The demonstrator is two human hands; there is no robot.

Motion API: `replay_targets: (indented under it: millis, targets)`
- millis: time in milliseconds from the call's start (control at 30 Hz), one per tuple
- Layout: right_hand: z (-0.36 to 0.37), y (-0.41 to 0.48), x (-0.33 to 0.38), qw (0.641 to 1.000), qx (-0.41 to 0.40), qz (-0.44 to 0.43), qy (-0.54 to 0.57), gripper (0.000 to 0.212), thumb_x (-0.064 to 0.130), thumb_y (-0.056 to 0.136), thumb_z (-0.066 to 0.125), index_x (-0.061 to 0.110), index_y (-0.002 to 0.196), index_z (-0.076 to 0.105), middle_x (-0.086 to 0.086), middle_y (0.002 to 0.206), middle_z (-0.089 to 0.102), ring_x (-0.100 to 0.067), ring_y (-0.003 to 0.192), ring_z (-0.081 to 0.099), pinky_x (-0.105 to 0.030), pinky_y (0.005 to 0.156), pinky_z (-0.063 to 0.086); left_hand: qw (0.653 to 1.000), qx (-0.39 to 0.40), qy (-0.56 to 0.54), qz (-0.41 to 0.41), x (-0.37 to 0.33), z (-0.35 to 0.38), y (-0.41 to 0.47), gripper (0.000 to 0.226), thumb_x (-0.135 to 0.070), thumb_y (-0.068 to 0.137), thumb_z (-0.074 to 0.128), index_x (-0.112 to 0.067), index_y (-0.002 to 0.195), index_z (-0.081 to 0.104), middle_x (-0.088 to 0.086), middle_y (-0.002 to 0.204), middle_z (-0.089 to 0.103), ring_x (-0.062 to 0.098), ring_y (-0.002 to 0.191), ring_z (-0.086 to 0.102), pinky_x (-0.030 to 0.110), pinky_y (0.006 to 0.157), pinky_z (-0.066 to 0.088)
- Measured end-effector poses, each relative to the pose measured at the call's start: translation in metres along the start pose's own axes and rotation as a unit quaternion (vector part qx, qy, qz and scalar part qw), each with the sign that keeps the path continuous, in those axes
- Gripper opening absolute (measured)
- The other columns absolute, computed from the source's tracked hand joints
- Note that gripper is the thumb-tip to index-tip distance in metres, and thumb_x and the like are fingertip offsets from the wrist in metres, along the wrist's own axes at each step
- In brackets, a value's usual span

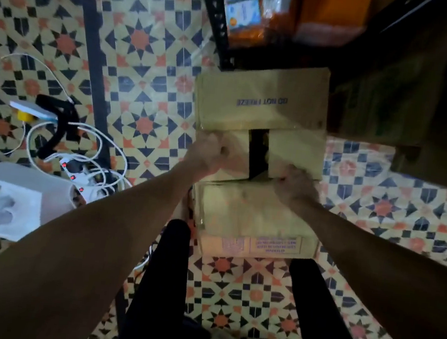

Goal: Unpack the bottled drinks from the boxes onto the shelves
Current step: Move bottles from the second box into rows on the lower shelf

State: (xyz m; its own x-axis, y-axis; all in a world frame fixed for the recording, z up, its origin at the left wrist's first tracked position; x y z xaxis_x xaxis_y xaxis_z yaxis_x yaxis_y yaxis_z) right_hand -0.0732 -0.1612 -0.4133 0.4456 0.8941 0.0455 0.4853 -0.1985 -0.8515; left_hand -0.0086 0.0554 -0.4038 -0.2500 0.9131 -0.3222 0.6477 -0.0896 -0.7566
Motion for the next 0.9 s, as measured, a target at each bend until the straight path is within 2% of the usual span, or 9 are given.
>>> replay_targets:
  millis: [33,100,167,300,433,500,633,800,900]
  targets:
    - [0.009,0.004,0.0,0.999,-0.04,0.009,0.004,0.056,0.039,0.094,0.058,0.01,0.139,0.046,-0.021,0.143,0.045,-0.039,0.133,0.042,-0.047,0.102,0.044,1.0,-0.005,0.005,0.006,0.001,0.003,-0.001,0.026,-0.021,0.098,0.052,-0.008,0.12,0.054,0.016,0.11,0.061,0.033,0.103,0.061,0.038,0.075,0.047]
    - [0.019,0.01,0.006,0.99,-0.137,0.023,0.005,0.075,0.047,0.086,0.066,0.013,0.144,0.034,-0.023,0.15,0.032,-0.042,0.137,0.034,-0.053,0.107,0.038,0.998,-0.013,0.05,0.038,0.009,0.017,-0.009,0.05,-0.022,0.1,0.048,-0.004,0.146,0.039,0.024,0.142,0.049,0.04,0.133,0.044,0.042,0.102,0.044]
    - [0.023,0.014,0.015,0.983,-0.178,0.037,-0.03,0.094,0.058,0.083,0.066,0.019,0.153,0.018,-0.026,0.161,0.013,-0.043,0.148,0.019,-0.058,0.113,0.027,0.993,-0.031,0.085,0.079,0.015,0.025,-0.02,0.064,-0.022,0.1,0.048,-0.004,0.156,0.022,0.02,0.163,0.018,0.034,0.152,0.009,0.04,0.123,0.018]
    - [0.023,0.024,0.019,0.981,-0.174,0.045,-0.073,0.116,0.065,0.083,0.064,0.023,0.16,-0.013,-0.025,0.165,-0.011,-0.041,0.154,-0.005,-0.063,0.12,0.004,0.982,-0.138,0.038,0.123,0.002,0.009,-0.036,0.071,-0.017,0.096,0.054,-0.011,0.158,0.019,0.016,0.166,-0.005,0.028,0.153,-0.012,0.044,0.125,0.009]
    - [-0.001,0.001,0.03,0.985,-0.161,0.014,-0.059,0.11,0.048,0.079,0.07,0.021,0.158,-0.001,-0.023,0.165,0.002,-0.041,0.152,0.007,-0.061,0.119,0.015,0.974,-0.192,0.036,0.111,-0.016,-0.034,-0.025,0.063,-0.019,0.095,0.056,-0.014,0.152,0.03,0.013,0.166,-0.002,0.029,0.154,-0.004,0.048,0.123,0.014]
    - [-0.018,-0.015,0.031,0.986,-0.162,0.021,-0.02,0.108,0.037,0.072,0.074,0.02,0.154,0.006,-0.022,0.158,0.018,-0.041,0.146,0.021,-0.06,0.116,0.024,0.987,-0.142,0.039,0.068,-0.02,-0.048,-0.018,0.054,-0.021,0.097,0.055,-0.014,0.147,0.037,0.015,0.163,0.017,0.029,0.152,0.012,0.045,0.12,0.02]
    - [-0.052,-0.03,0.012,0.986,-0.153,0.016,0.057,0.1,0.024,0.073,0.074,0.016,0.154,0.016,-0.02,0.147,0.037,-0.042,0.136,0.036,-0.056,0.109,0.034,0.999,-0.015,0.033,-0.004,-0.026,-0.046,-0.02,0.042,-0.027,0.098,0.054,-0.013,0.138,0.047,0.015,0.132,0.057,0.032,0.122,0.053,0.047,0.102,0.044]
    - [-0.081,-0.024,-0.019,0.982,-0.134,0.041,0.127,0.057,0.027,0.09,0.062,0.016,0.142,0.042,-0.019,0.131,0.058,-0.043,0.119,0.056,-0.05,0.095,0.049,0.988,0.148,0.032,-0.003,-0.048,-0.001,-0.027,0.053,-0.02,0.101,0.048,-0.023,0.151,0.035,0.017,0.143,0.05,0.034,0.123,0.054,0.037,0.092,0.049]
    - [-0.083,-0.012,-0.029,0.982,-0.127,0.053,0.13,0.046,0.036,0.098,0.056,0.016,0.139,0.048,-0.017,0.133,0.058,-0.043,0.12,0.056,-0.048,0.096,0.048,0.987,0.148,0.058,0.026,-0.06,0.024,-0.02,0.058,-0.022,0.1,0.048,-0.03,0.154,0.029,0.014,0.141,0.052,0.032,0.117,0.058,0.038,0.089,0.051]
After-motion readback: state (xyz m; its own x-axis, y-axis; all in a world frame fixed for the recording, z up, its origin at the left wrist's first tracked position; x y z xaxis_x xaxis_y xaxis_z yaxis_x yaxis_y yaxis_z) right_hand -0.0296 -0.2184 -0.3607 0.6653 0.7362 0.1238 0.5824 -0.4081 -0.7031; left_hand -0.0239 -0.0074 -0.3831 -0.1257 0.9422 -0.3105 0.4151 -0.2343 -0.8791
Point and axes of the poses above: each hand's wrist, its own y-axis towards the middle knuckle, its own z-axis out of the palm, x = y × z, the point moved 1 cm from there along y, towards the middle knuckle
